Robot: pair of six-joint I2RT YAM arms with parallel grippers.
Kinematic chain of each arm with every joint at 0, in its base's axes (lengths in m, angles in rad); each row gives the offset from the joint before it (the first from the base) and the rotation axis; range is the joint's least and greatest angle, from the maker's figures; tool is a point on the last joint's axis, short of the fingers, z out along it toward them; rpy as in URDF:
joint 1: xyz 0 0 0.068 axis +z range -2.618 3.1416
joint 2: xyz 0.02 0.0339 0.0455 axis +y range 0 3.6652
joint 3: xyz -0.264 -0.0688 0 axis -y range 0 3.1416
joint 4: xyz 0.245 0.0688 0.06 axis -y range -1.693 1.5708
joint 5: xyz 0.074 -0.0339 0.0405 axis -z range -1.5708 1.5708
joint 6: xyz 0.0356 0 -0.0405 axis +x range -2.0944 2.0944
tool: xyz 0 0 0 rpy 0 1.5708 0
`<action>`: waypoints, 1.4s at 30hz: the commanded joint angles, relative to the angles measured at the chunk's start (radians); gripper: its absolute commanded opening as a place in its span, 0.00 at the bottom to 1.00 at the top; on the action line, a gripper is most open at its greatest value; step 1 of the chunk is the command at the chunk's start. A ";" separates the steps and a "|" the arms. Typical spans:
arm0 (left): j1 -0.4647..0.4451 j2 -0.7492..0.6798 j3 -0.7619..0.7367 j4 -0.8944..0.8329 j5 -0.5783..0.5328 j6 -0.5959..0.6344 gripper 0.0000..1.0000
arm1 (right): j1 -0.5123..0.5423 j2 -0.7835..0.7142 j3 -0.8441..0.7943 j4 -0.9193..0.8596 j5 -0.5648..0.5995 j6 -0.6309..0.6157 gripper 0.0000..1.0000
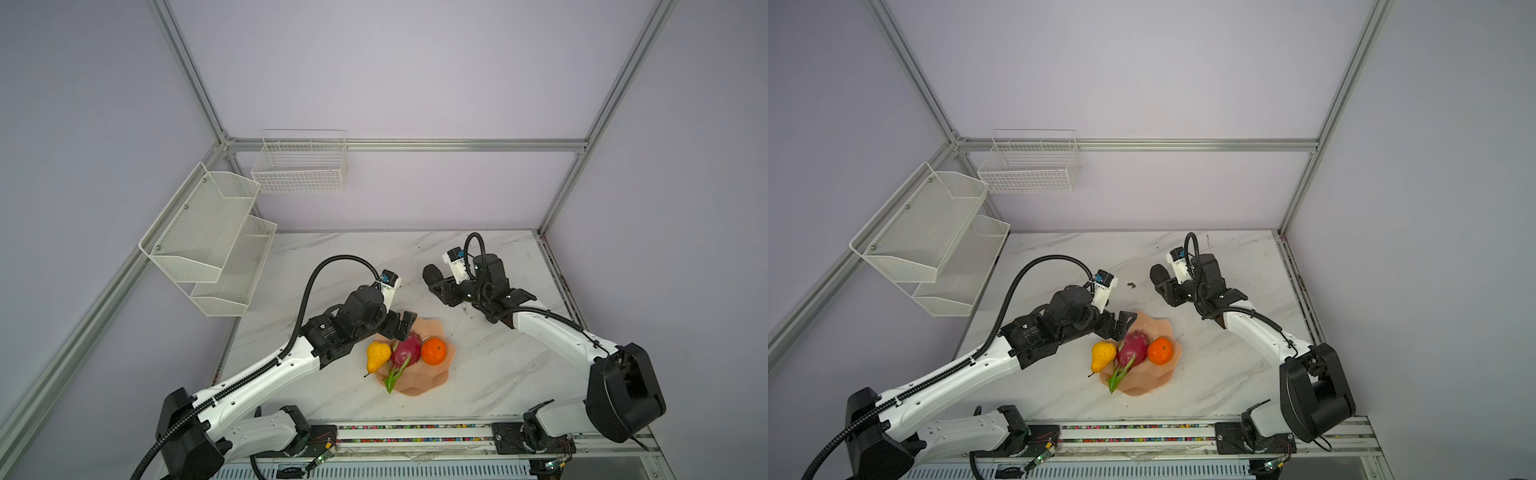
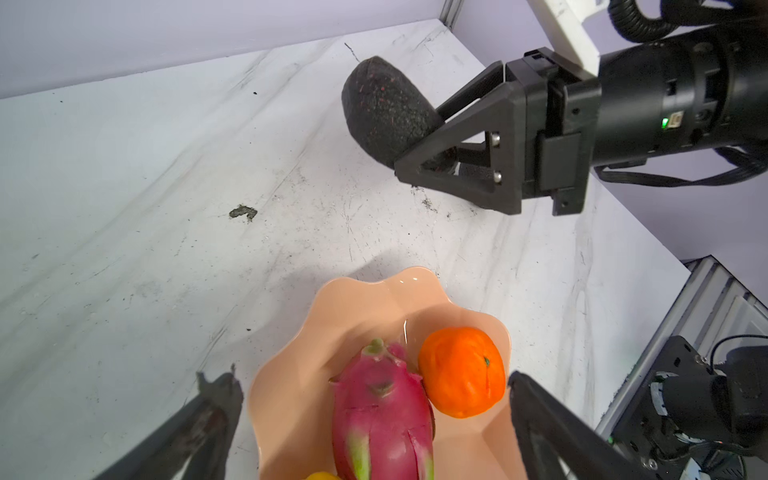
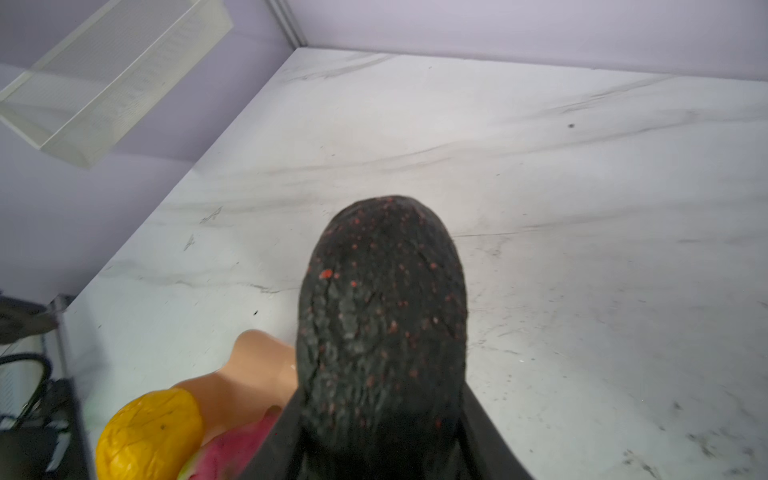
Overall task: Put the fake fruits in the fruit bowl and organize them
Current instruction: 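Lower the avocado into the bowl beside the tangerine and open the right gripper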
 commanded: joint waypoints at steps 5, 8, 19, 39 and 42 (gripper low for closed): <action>0.048 -0.051 -0.025 -0.006 -0.073 -0.028 1.00 | 0.105 0.096 0.097 -0.331 -0.056 -0.220 0.38; 0.072 -0.084 -0.062 0.015 -0.049 -0.037 1.00 | 0.113 0.070 0.102 -0.376 -0.045 -0.256 0.39; 0.098 -0.106 -0.116 0.061 0.031 -0.042 1.00 | 0.179 0.096 0.122 -0.444 0.056 -0.274 0.40; 0.099 -0.092 -0.120 0.063 0.091 -0.035 1.00 | 0.190 0.182 0.149 -0.452 0.111 -0.284 0.53; 0.098 -0.092 -0.121 0.064 0.091 -0.037 1.00 | 0.190 0.179 0.150 -0.451 0.131 -0.281 0.64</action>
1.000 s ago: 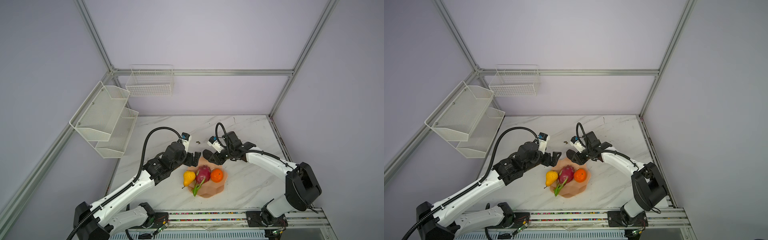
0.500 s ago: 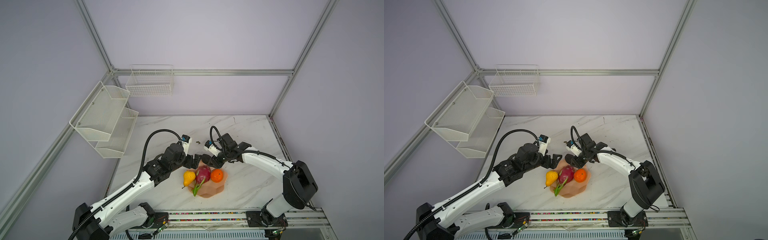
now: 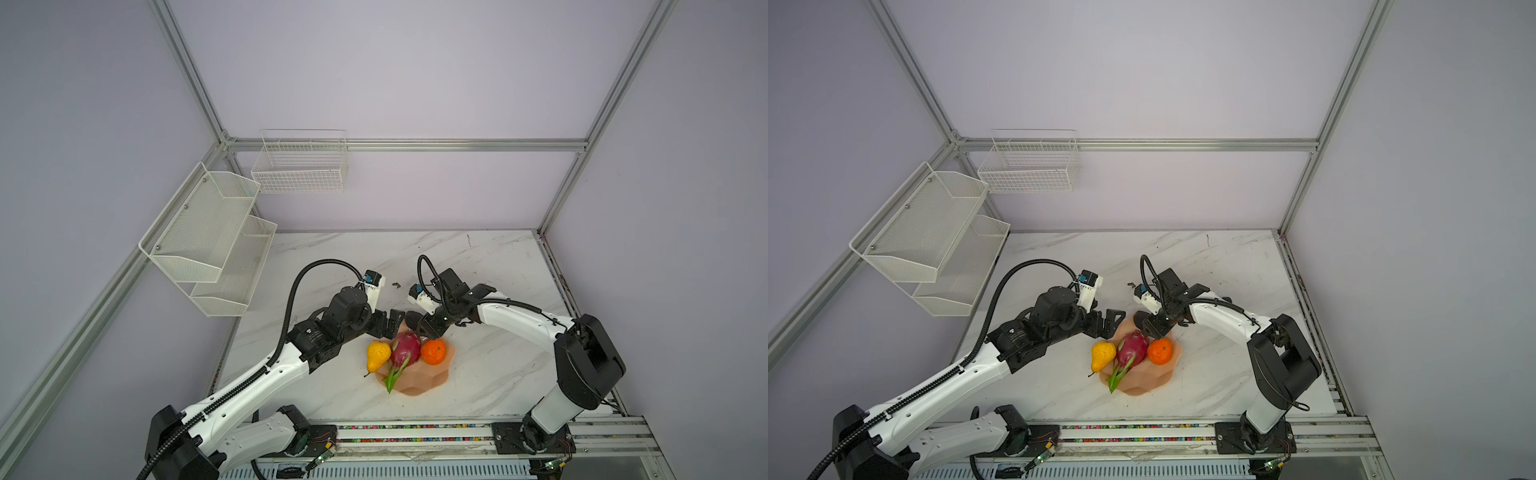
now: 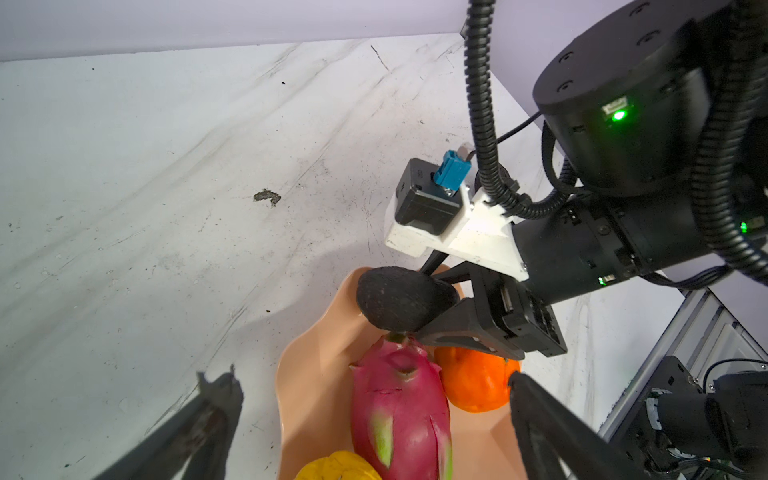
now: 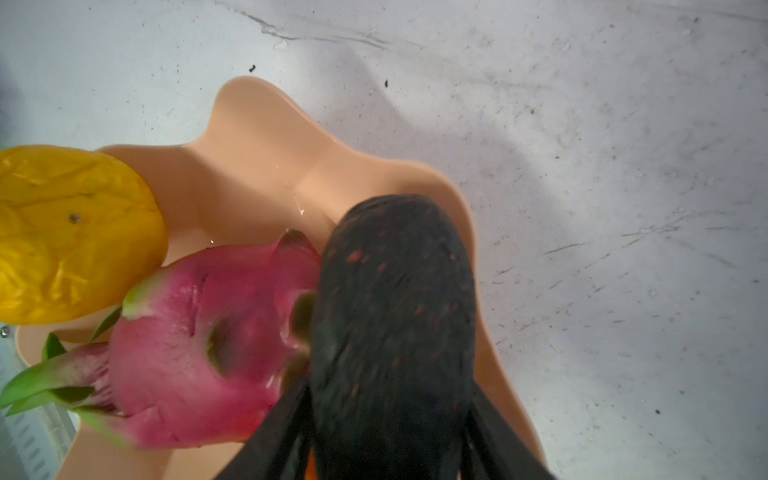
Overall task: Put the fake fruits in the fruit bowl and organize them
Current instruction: 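Lower the avocado into the bowl beside the tangerine and open the right gripper, then move the right gripper to the second dark avocado on the table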
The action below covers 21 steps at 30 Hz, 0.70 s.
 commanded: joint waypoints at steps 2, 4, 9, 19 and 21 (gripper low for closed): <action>0.004 -0.005 -0.038 0.044 0.013 -0.002 1.00 | 0.003 -0.012 0.023 -0.016 0.029 -0.024 0.67; 0.004 -0.007 -0.039 0.041 0.013 -0.003 1.00 | 0.004 -0.017 0.026 -0.017 0.033 -0.020 0.69; 0.004 -0.008 -0.039 0.041 0.015 -0.006 1.00 | 0.004 -0.052 0.027 -0.020 0.040 -0.014 0.71; 0.004 0.028 -0.033 0.084 0.108 0.031 1.00 | -0.032 -0.260 -0.073 0.085 0.233 0.183 0.81; -0.001 0.055 -0.018 0.087 0.130 0.046 1.00 | -0.093 -0.313 -0.108 0.116 0.357 0.316 0.84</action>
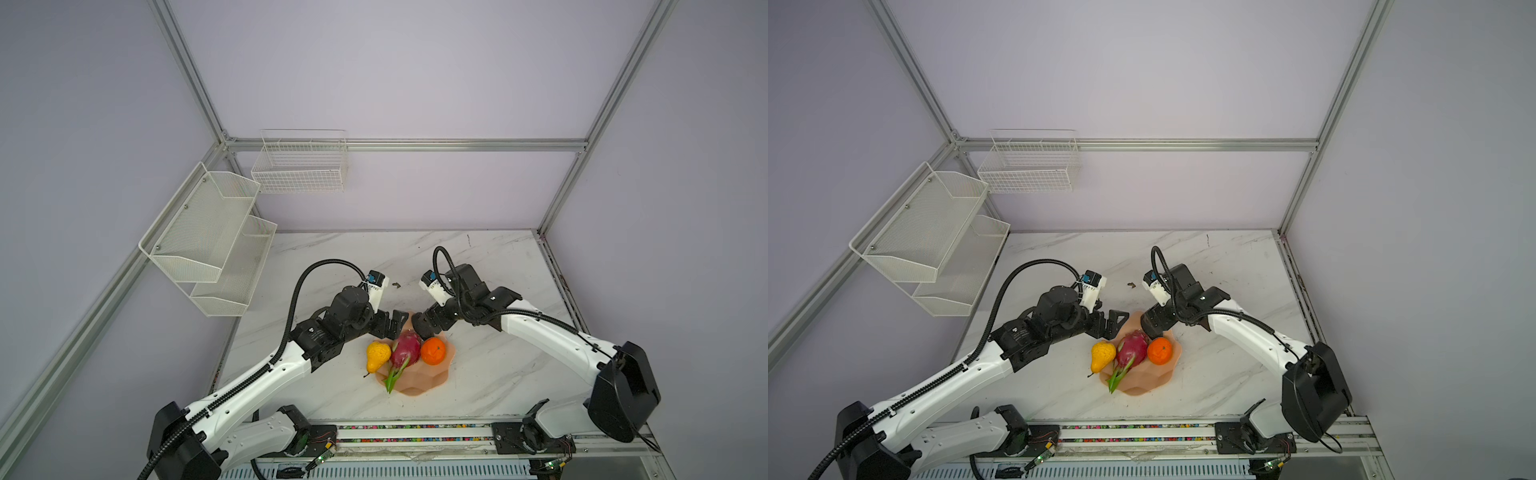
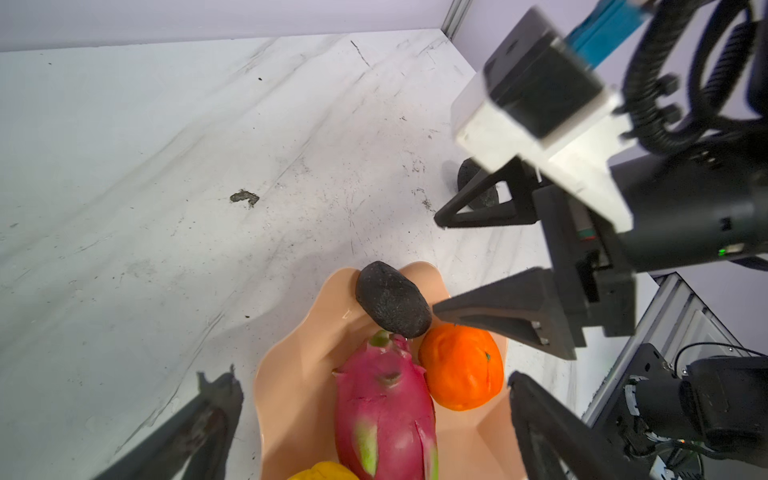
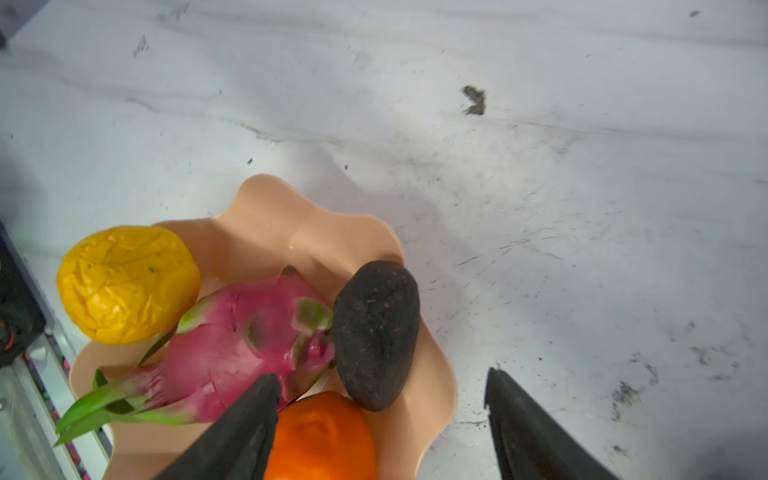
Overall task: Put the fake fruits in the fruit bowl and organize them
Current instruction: 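Move the right gripper to the second dark avocado on the table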
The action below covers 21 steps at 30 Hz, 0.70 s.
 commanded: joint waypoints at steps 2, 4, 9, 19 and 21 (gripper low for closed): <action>-0.017 0.053 0.007 0.049 0.066 0.053 1.00 | -0.172 -0.105 -0.088 0.059 0.262 0.336 0.84; -0.045 0.092 0.033 0.055 0.064 0.079 1.00 | -0.289 -0.166 -0.163 0.060 0.293 0.449 0.84; -0.092 0.172 0.094 0.079 0.060 0.098 1.00 | -0.458 -0.181 -0.246 0.054 0.250 0.499 0.82; -0.099 0.172 0.083 0.141 0.065 0.086 1.00 | -0.520 -0.018 -0.230 0.155 0.252 0.448 0.79; -0.099 0.160 0.077 0.146 0.057 0.085 1.00 | -0.526 0.023 -0.232 0.181 0.250 0.437 0.79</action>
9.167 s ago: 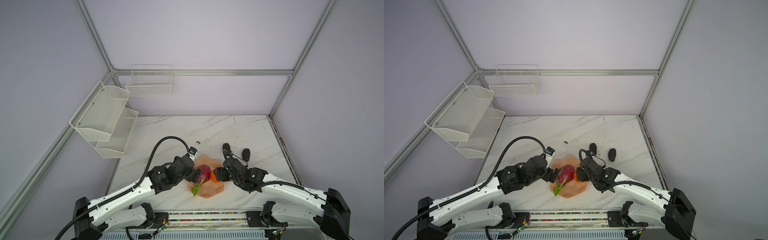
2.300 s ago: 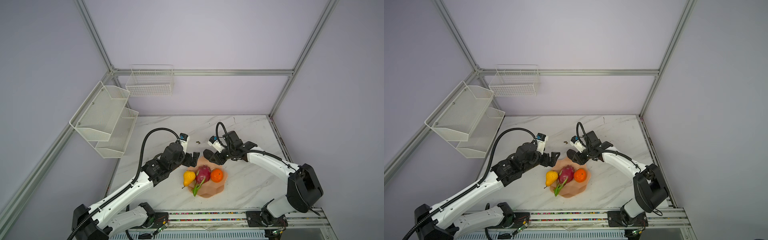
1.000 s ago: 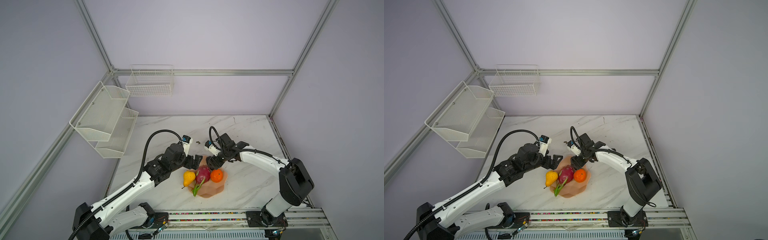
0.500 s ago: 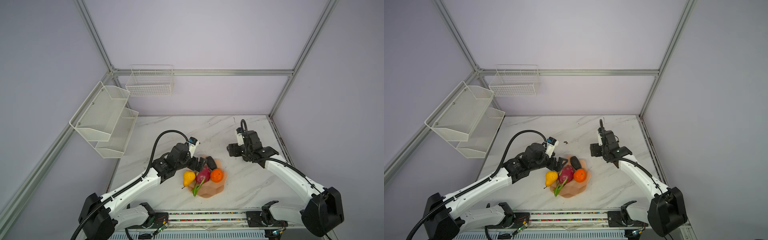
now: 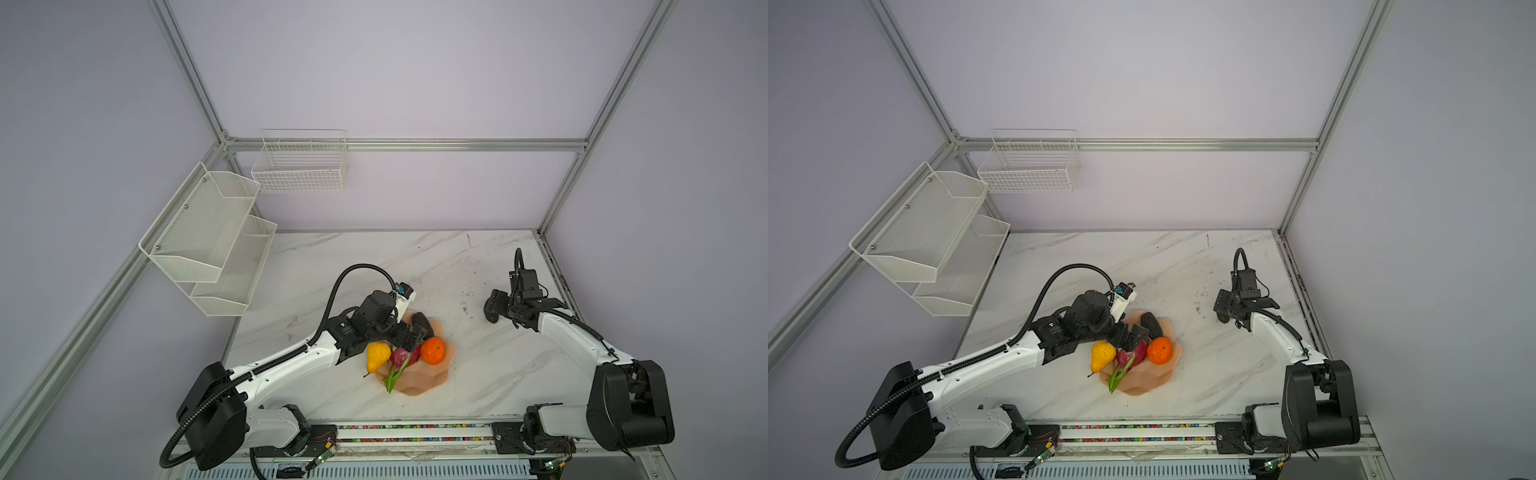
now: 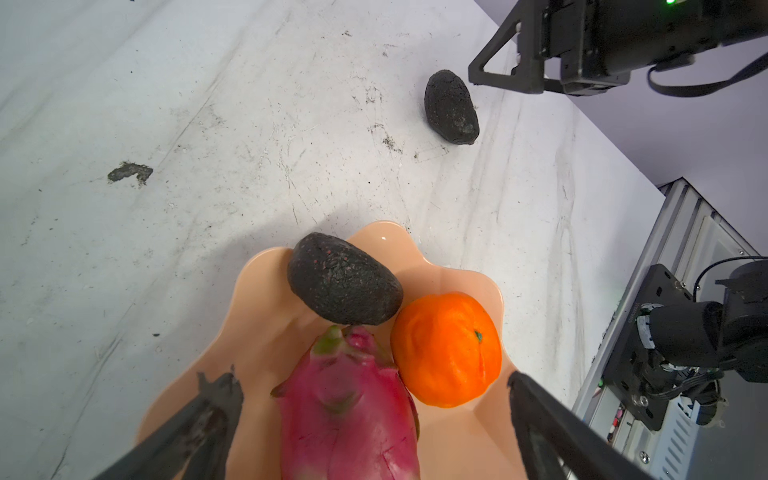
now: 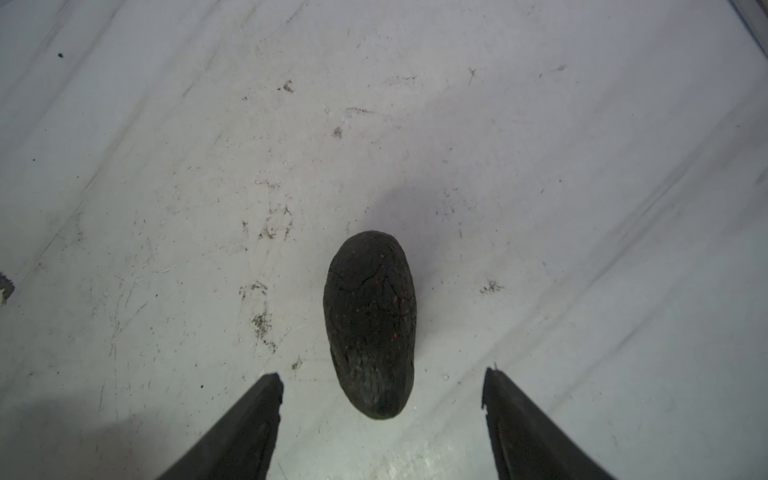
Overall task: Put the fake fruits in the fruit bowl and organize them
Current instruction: 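Move the right gripper to the second dark avocado on the table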
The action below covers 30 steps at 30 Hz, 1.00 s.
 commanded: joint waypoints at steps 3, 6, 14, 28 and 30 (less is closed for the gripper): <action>-0.002 -0.050 0.065 0.058 -0.010 0.011 1.00 | -0.016 0.087 0.008 0.091 -0.007 -0.020 0.79; -0.002 -0.051 0.066 0.057 -0.015 0.013 1.00 | -0.017 0.123 0.012 0.118 -0.019 -0.031 0.78; -0.002 -0.034 0.075 0.059 -0.037 0.002 1.00 | -0.017 0.201 0.025 0.156 -0.044 -0.053 0.65; 0.002 -0.062 0.079 0.024 -0.156 -0.016 1.00 | 0.010 0.096 0.048 0.166 -0.181 -0.128 0.37; 0.008 -0.071 0.085 -0.024 -0.235 -0.046 1.00 | 0.053 0.036 0.056 0.176 -0.231 -0.148 0.37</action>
